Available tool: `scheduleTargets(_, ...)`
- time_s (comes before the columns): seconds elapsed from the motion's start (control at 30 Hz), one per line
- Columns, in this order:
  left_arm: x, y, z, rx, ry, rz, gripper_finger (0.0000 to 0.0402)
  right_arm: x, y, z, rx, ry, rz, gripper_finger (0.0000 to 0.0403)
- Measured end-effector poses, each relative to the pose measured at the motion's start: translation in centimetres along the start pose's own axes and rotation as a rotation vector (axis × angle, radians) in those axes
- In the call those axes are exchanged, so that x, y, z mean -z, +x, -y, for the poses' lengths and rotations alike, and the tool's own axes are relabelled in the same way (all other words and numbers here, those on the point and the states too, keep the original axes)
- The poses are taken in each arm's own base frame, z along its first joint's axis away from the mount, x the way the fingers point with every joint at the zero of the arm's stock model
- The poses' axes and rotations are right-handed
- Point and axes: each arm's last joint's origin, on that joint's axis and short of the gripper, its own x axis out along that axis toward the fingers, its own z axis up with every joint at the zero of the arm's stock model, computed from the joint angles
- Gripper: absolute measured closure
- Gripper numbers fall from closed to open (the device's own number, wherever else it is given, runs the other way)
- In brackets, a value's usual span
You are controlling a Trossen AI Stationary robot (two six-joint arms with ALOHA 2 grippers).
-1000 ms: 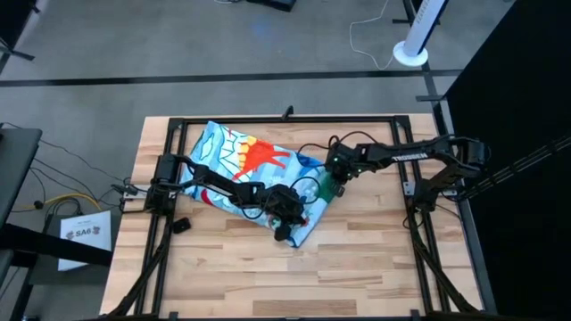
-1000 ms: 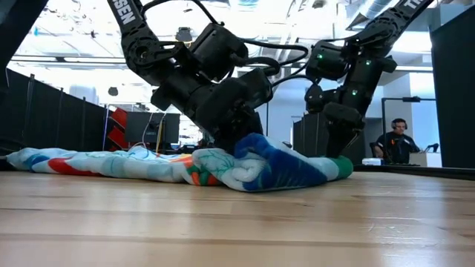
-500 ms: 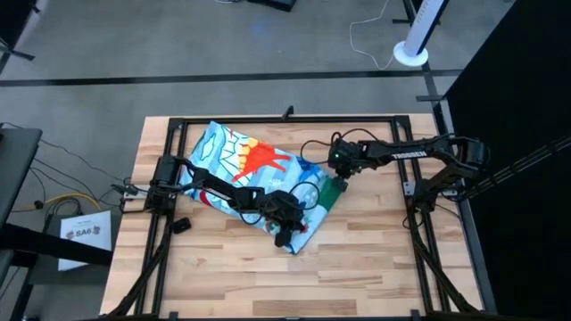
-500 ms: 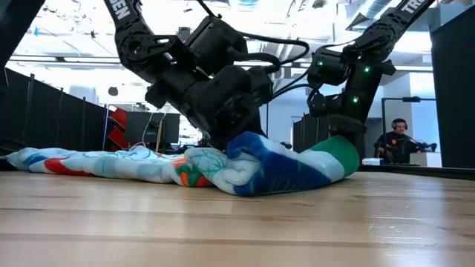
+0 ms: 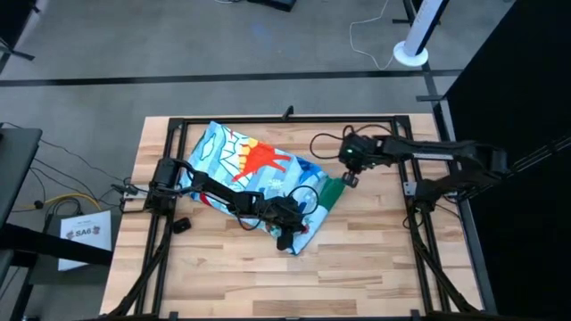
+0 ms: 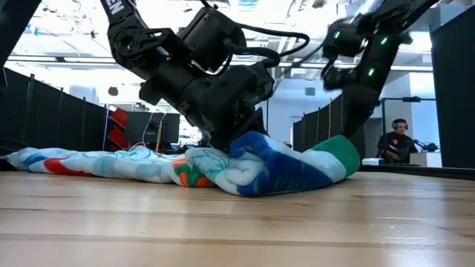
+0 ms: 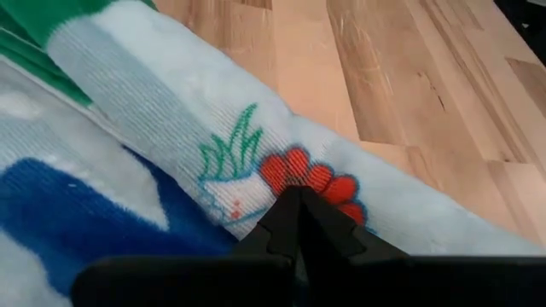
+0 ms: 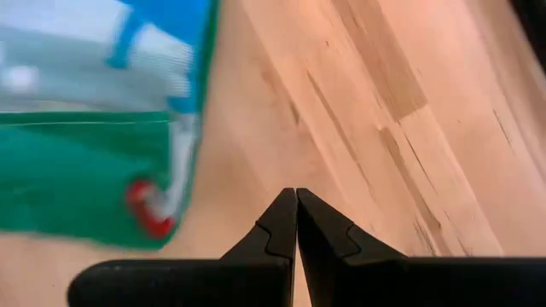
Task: Roll towel
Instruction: Roll the multicolor dinosaur print towel
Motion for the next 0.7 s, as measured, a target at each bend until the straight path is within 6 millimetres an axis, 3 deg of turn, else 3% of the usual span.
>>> scheduleTargets(0.2, -0.4, 0.1, 0.3, 0.016, -0.019, 0.056, 0.0401, 1.8, -4.5, -1.0, -0.059, 0.004, 0.078, 0.0403)
scheduleTargets(0.37, -0.5, 0.1, 0.4, 0.019, -0.101, 0.071, 0.0401, 2.5, -6.2, -3.2, -0.176, -0.008, 0.125, 0.0403)
scheduleTargets(0.53, -0.5, 0.1, 0.5, 0.015, -0.117, 0.07, 0.0402, 1.7, -6.1, -5.8, -0.25, 0.004, 0.217, 0.0403)
scheduleTargets(0.7, -0.4, 0.1, 0.7, -0.018, -0.119, 0.068, 0.0402, 0.3, -3.2, -7.5, -0.258, 0.019, 0.269, 0.0403)
